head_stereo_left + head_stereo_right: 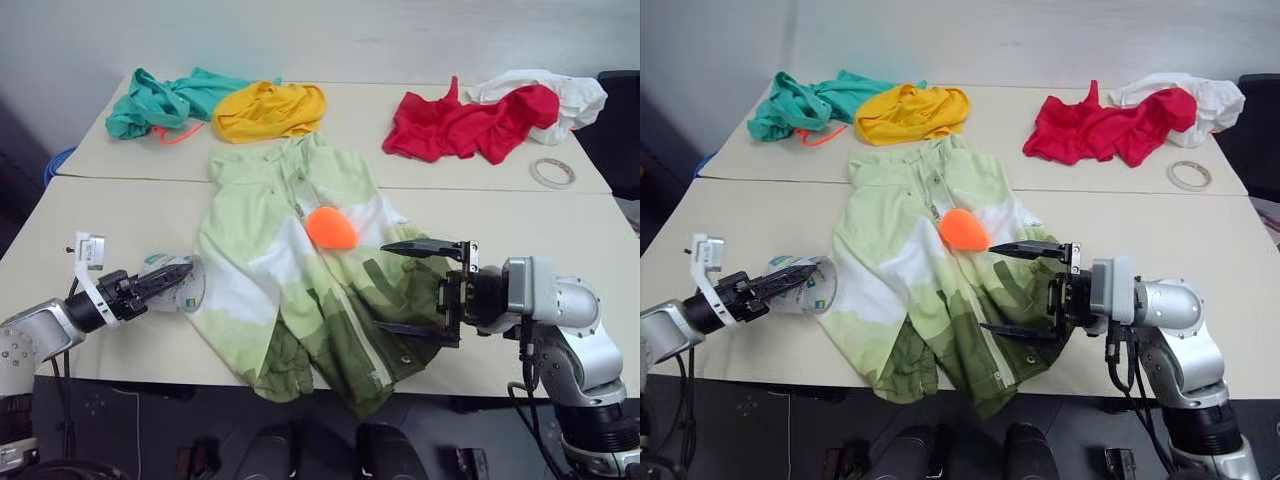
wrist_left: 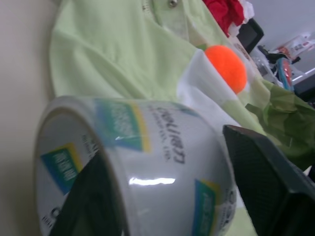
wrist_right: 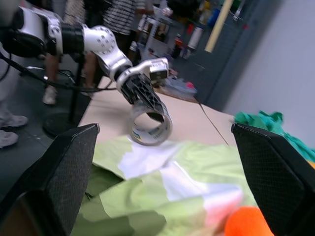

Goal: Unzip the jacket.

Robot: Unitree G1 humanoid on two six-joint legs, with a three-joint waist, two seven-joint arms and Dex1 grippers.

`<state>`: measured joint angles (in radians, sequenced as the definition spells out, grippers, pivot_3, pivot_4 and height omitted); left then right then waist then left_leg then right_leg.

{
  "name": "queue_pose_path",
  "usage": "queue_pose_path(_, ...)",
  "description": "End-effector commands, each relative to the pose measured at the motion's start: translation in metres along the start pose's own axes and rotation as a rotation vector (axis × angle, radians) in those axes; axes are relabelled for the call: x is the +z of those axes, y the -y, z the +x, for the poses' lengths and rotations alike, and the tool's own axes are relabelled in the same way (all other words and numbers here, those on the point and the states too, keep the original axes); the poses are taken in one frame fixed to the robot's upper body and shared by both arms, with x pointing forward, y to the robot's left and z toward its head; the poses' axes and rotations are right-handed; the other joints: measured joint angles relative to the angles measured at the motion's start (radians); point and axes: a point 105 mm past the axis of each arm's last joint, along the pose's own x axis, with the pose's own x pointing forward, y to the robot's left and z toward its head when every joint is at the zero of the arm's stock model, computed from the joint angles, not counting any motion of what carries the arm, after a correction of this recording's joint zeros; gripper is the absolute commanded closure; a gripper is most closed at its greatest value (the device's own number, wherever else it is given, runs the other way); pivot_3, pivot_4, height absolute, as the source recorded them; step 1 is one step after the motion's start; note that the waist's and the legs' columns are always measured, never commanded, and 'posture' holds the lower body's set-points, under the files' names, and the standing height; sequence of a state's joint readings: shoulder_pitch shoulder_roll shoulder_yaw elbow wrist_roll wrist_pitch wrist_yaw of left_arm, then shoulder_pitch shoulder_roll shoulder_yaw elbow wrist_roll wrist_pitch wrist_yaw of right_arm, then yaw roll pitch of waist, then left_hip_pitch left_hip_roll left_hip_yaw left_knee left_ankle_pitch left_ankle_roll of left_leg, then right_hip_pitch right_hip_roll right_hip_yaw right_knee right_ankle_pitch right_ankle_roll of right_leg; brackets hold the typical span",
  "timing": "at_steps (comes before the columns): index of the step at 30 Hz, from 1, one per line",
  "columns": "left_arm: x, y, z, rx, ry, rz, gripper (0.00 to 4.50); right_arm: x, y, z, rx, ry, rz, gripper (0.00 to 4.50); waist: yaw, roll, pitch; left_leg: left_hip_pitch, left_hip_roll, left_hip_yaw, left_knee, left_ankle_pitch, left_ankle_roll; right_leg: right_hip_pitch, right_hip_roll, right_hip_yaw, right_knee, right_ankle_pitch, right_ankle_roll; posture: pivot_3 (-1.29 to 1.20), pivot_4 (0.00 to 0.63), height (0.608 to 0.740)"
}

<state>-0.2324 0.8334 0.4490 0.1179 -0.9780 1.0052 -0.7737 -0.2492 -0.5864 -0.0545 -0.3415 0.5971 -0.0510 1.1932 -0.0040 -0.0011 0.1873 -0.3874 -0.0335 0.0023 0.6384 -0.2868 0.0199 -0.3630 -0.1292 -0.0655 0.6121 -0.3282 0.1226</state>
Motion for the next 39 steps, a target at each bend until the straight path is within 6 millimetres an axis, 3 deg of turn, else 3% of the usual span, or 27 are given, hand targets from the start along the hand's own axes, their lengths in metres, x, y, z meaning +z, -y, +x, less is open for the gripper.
queue_pose_path(1, 0.008, 0.006, -0.004, -0.024, 0.007, 0.010, 2.92, 0.006, 0.006, -0.005, -0.051, 0.009, -0.055, 0.00, -0.002, 0.000, 0.000, 0.001, 0.000, 0.002, 0.000, 0.000, 0.000, 0.000, 0.000, 0.000, 0.000, 0.000, 0.000, 0.00, 0.150, 0.740)
queue_pose_path(4, 0.010, 0.002, -0.010, 0.016, 0.049, 0.003, 3.91, 0.003, 0.002, -0.001, -0.050, 0.024, -0.043, 0.00, 0.000, 0.000, 0.000, 0.001, 0.001, 0.003, 0.001, 0.000, 0.000, 0.000, 0.000, 0.000, 0.001, 0.000, 0.000, 0.00, 0.150, 0.740)
queue_pose_path(6, 0.024, -0.006, -0.022, 0.084, 0.159, 0.040, 4.41, 0.004, 0.002, 0.002, -0.049, 0.041, -0.040, 0.00, 0.000, 0.000, 0.000, 0.001, 0.001, 0.003, 0.001, 0.000, 0.000, -0.001, 0.000, 0.001, 0.001, 0.000, 0.000, 0.00, 0.150, 0.740)
queue_pose_path(9, 0.060, -0.023, -0.059, 0.303, 0.375, 0.206, 4.41, 0.004, 0.003, 0.009, -0.031, 0.072, -0.033, 0.00, -0.001, -0.001, 0.001, 0.000, 0.002, 0.003, 0.002, 0.000, 0.000, -0.003, 0.000, 0.002, 0.003, 0.000, 0.000, 0.00, 0.150, 0.740)
queue_pose_path(11, 0.072, -0.027, -0.079, 0.424, 0.396, 0.348, 4.41, 0.005, 0.002, 0.013, -0.014, 0.084, -0.024, 0.00, -0.002, -0.003, 0.000, -0.001, 0.002, 0.004, 0.003, 0.000, -0.001, -0.005, 0.000, 0.002, 0.004, 0.000, 0.000, 0.00, 0.150, 0.740)
queue_pose_path(14, 0.063, -0.051, -0.111, 0.650, 0.119, 0.634, 4.41, 0.004, 0.000, 0.019, 0.018, 0.103, 0.014, 0.00, -0.002, -0.004, 0.000, -0.001, 0.003, 0.006, 0.002, -0.001, -0.001, -0.007, -0.001, 0.001, 0.006, 0.000, 0.000, 0.00, 0.150, 0.740)
queue_pose_path(16, 0.059, -0.067, -0.128, 0.741, -0.021, 0.719, 4.41, 0.003, -0.001, 0.022, 0.030, 0.111, 0.036, 0.00, 0.000, -0.004, 0.000, -0.001, 0.003, 0.010, 0.001, -0.001, -0.001, -0.009, -0.001, 0.000, 0.006, 0.000, 0.000, 0.00, 0.150, 0.740)
queue_pose_path(21, 0.055, -0.091, -0.125, 0.761, -0.190, 0.845, 4.41, -0.007, 0.004, 0.020, 0.005, 0.086, 0.096, 0.00, 0.025, -0.006, -0.001, -0.001, 0.002, 0.012, 0.001, -0.003, 0.001, -0.011, -0.004, -0.002, 0.003, 0.000, 0.000, 0.00, 0.150, 0.740)
queue_pose_path(28, 0.068, -0.107, -0.117, 0.777, -0.146, 0.703, 2.23, -0.017, 0.013, 0.011, -0.054, 0.042, 0.178, 0.00, 0.022, -0.012, -0.001, -0.004, 0.002, 0.012, 0.002, -0.003, 0.001, -0.014, -0.004, -0.010, 0.010, 0.000, 0.000, 0.00, 0.150, 0.740)
queue_pose_path(32, 0.071, -0.089, -0.119, 0.674, -0.204, 0.713, 0.96, -0.018, 0.040, -0.003, -0.215, -0.037, 0.108, 0.00, -0.004, -0.012, -0.001, -0.003, 0.003, 0.019, 0.006, -0.004, 0.003, -0.015, -0.004, -0.017, 0.013, 0.000, 0.000, 0.00, 0.150, 0.740)
queue_pose_path(35, 0.094, -0.065, -0.124, 0.647, -0.177, 0.858, 0.11, -0.012, 0.053, -0.024, -0.263, -0.114, 0.118, 0.00, -0.015, -0.015, 0.001, -0.003, 0.003, 0.023, 0.008, -0.006, 0.006, -0.016, -0.006, -0.019, 0.013, 0.000, 0.000, 0.00, 0.150, 0.740)
queue_pose_path(39, 0.103, -0.046, -0.126, 0.586, -0.177, 0.999, 0.05, -0.019, 0.046, -0.054, -0.265, -0.268, 0.340, 0.00, -0.009, -0.015, 0.002, -0.003, 0.005, 0.022, 0.009, -0.008, 0.005, -0.014, -0.014, -0.020, 0.011, 0.000, 0.000, 0.00, 0.150, 0.740)
